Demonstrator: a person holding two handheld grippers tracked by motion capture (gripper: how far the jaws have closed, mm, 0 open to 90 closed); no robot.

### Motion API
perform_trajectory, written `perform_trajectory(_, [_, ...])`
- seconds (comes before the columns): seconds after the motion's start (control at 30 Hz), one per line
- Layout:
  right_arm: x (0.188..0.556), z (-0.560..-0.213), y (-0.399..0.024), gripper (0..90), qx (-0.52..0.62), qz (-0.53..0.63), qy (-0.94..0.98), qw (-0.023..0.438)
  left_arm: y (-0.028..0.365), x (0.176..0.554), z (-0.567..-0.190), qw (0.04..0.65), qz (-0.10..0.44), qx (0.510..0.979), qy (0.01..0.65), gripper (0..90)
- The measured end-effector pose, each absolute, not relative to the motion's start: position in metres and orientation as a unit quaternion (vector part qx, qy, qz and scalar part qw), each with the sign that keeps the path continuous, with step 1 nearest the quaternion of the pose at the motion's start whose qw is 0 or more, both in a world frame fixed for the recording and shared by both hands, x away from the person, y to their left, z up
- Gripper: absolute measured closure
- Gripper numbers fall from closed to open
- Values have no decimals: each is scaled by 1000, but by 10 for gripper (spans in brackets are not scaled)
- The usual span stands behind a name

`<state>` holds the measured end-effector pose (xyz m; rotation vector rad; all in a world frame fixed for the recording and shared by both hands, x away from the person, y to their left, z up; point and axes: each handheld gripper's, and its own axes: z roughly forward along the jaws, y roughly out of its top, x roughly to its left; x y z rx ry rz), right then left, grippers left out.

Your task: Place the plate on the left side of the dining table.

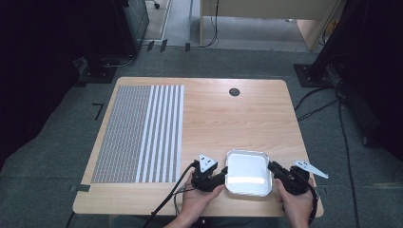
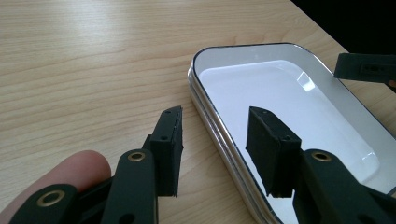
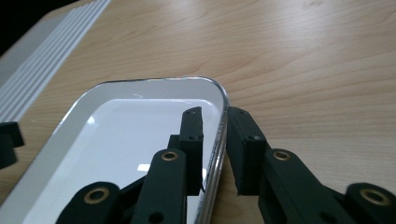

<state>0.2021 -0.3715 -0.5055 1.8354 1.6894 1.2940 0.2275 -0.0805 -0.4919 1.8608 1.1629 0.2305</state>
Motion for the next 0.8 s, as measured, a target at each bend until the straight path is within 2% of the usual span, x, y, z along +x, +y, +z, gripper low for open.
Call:
perform_trajectory(0.07, [203,-507,-373,780,647,466,586,147,-84,227,-493,447,97,756,467,570])
perform_trajectory(0.27, [202,-507,-372,804,654,460,582,145,-91,225,-496,441,92,763,464,623])
perform_trajectory(0.43, [202,-508,-375,819,666,468,568,124,-96,224,-499,437,80,774,452,664])
perform_trajectory(0.8, [201,-510,-383,819,677,488,544,86,-98,223,-498,441,75,773,451,664])
